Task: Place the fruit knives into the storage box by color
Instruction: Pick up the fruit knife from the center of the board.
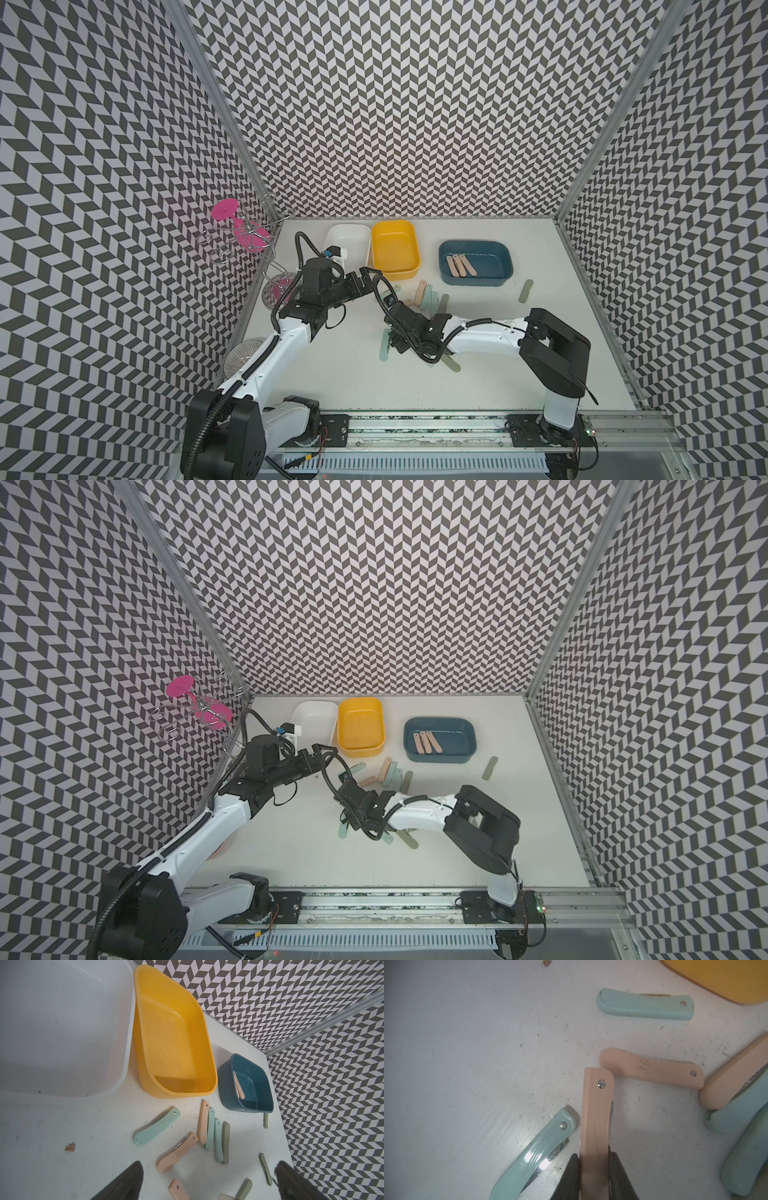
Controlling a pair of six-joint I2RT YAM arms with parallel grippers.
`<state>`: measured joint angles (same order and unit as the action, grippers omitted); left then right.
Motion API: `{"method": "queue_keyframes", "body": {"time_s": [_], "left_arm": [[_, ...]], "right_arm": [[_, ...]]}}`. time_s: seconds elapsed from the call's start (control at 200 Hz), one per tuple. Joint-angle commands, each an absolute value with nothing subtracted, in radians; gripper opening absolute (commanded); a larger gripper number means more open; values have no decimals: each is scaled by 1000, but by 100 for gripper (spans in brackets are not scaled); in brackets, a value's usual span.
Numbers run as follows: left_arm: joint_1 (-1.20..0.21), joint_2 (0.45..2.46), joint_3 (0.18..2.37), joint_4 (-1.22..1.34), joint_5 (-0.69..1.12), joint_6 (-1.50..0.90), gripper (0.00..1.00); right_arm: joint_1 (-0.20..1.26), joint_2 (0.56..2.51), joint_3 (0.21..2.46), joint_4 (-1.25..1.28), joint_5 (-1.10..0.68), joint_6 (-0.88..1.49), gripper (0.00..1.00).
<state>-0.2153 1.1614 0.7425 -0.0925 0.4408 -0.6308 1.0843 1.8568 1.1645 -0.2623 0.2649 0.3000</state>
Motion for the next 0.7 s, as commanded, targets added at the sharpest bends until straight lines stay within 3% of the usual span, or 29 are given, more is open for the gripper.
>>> {"method": "queue_keyframes", "body": {"time_s": [0.0, 0.436, 0.696], "left_arm": [[-213, 1162, 772, -57, 452, -646, 100], [-216, 1192, 816, -46, 464, -653, 100], [-267, 1242, 896, -26, 465, -661, 100]], "right_arm": [[1083, 1795, 1155, -249, 298, 310, 22], [998, 1641, 1127, -236, 302, 314, 21], [796, 1505, 1136, -220, 243, 293, 21]]}}
